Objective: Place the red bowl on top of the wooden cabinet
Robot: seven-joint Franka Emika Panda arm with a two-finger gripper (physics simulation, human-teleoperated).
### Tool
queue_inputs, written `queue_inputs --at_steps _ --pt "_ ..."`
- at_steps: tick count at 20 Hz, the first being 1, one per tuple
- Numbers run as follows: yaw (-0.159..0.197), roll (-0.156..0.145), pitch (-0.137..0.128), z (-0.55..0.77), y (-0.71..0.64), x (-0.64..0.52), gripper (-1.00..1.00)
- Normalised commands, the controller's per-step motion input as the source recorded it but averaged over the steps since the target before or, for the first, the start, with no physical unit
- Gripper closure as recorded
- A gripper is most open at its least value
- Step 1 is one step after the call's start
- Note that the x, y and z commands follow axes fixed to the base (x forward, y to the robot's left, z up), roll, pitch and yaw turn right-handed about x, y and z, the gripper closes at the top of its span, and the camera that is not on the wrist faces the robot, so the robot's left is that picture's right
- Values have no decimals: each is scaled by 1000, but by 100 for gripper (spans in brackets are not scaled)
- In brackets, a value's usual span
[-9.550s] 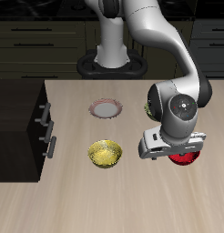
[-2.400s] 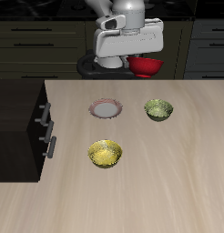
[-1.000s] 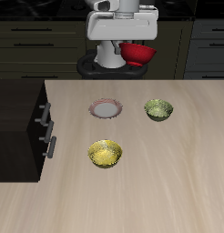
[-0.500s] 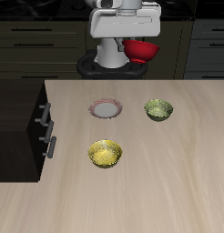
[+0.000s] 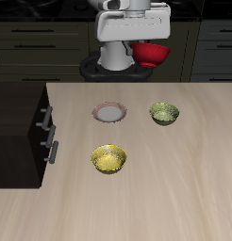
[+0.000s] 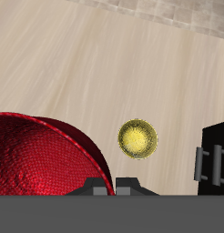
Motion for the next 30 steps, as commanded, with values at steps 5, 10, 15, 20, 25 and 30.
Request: queue_inputs --at_steps 5,10,15,20,25,30 --pt "-43 -20 43 -49 27 326 100" --pt "13 39 6 -85 137 -79 100" --pt "23 12 7 -62 -36 -175 100" --pt "-22 -60 39 16 -469 -244 100" --pt "10 -54 2 46 -335 -198 100" --pt "-15 -30 34 -9 -279 -127 100"
